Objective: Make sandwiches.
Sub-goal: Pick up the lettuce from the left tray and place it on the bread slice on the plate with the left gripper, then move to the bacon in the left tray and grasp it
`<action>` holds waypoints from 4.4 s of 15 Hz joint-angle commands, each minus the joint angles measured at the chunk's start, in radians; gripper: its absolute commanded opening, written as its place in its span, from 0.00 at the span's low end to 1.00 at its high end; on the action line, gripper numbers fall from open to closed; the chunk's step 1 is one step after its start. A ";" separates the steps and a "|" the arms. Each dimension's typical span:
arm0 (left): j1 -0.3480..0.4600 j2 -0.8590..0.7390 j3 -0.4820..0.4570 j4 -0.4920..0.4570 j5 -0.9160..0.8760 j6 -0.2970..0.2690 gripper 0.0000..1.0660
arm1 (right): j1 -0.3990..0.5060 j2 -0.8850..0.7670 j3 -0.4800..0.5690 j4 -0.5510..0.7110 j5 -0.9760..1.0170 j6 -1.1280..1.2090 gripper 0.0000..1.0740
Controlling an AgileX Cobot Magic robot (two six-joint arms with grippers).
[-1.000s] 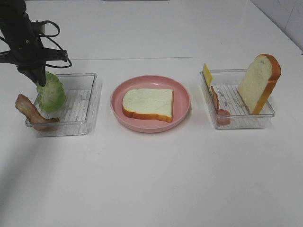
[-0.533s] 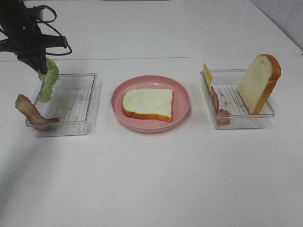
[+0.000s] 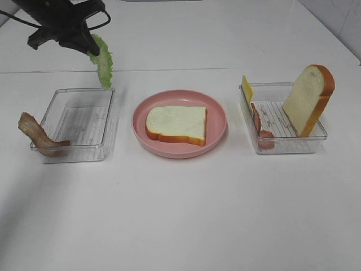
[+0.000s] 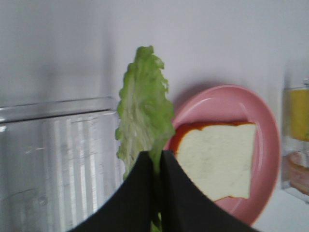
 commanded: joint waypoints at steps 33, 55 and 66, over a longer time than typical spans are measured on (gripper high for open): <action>-0.332 0.155 -0.007 0.103 -0.084 -0.029 0.53 | -0.002 -0.012 0.005 0.001 -0.007 -0.006 0.81; -0.226 -0.134 -0.052 0.468 0.233 -0.144 0.70 | -0.002 -0.012 0.005 0.001 -0.007 -0.006 0.81; -0.026 -0.527 0.525 0.588 0.231 -0.204 0.70 | -0.002 -0.012 0.005 0.001 -0.007 -0.006 0.81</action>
